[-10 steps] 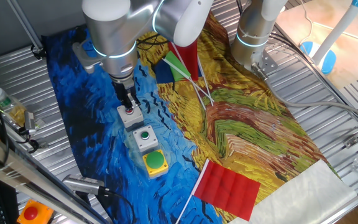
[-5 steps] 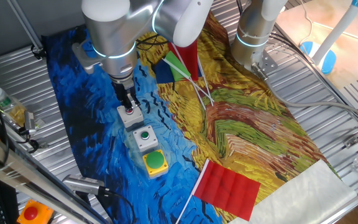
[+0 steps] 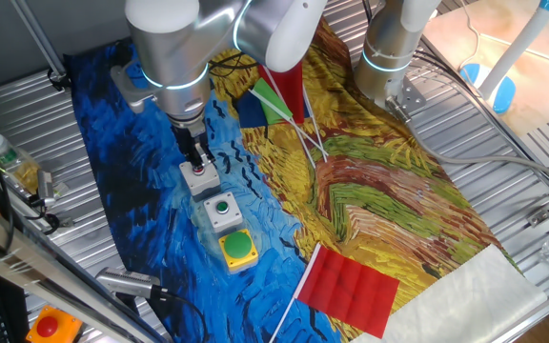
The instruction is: Press three buttons from left to right in sequence
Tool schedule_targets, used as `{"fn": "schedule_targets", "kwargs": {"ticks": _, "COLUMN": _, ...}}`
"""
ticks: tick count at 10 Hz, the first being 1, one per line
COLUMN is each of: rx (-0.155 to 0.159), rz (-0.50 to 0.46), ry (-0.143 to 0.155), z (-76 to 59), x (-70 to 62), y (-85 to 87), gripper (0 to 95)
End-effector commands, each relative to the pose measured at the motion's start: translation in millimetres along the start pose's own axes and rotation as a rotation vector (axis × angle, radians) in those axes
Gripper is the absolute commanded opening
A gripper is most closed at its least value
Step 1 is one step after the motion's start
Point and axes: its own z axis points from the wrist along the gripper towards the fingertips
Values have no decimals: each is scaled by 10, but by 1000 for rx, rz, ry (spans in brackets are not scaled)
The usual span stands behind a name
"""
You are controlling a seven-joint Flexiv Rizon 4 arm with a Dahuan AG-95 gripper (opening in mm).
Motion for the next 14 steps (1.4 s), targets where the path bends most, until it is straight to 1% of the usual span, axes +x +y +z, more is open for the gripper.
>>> {"fn": "schedule_targets", "kwargs": {"ticks": 1, "rx": 0, "rz": 0, "ry": 0, "z": -1, "x": 2, "y": -1, "gripper": 0}}
{"fn": "schedule_targets", "kwargs": {"ticks": 2, "rx": 0, "rz": 0, "ry": 0, "z": -1, "x": 2, "y": -1, "gripper": 0}}
{"fn": "schedule_targets", "kwargs": {"ticks": 3, "rx": -56, "rz": 4, "ry": 63, "z": 4, "x": 0, "y": -3, "gripper": 0}}
{"fn": "schedule_targets", "kwargs": {"ticks": 4, "rx": -75, "rz": -3, "ry": 80, "z": 4, "x": 0, "y": -3, "gripper": 0}}
{"fn": "schedule_targets", "kwargs": {"ticks": 6, "rx": -88, "rz": -12, "ry": 99, "z": 6, "x": 1, "y": -5, "gripper": 380}}
{"fn": "schedule_targets", "kwargs": {"ticks": 9, "rx": -87, "rz": -12, "ry": 102, "z": 15, "x": 4, "y": -8, "gripper": 380}}
{"fn": "schedule_targets", "kwargs": {"ticks": 10, "rx": -87, "rz": -12, "ry": 99, "z": 28, "x": 28, "y": -12, "gripper": 380}}
{"fn": "schedule_targets", "kwargs": {"ticks": 11, "rx": -84, "rz": -15, "ry": 92, "z": 42, "x": 55, "y": -17, "gripper": 380}}
{"fn": "schedule_targets", "kwargs": {"ticks": 12, "rx": -68, "rz": -17, "ry": 83, "z": 52, "x": 74, "y": -20, "gripper": 380}}
{"fn": "schedule_targets", "kwargs": {"ticks": 13, "rx": -49, "rz": -8, "ry": 65, "z": 53, "x": 75, "y": -20, "gripper": 380}}
{"fn": "schedule_targets", "kwargs": {"ticks": 14, "rx": -53, "rz": 6, "ry": 56, "z": 52, "x": 75, "y": -20, "gripper": 380}}
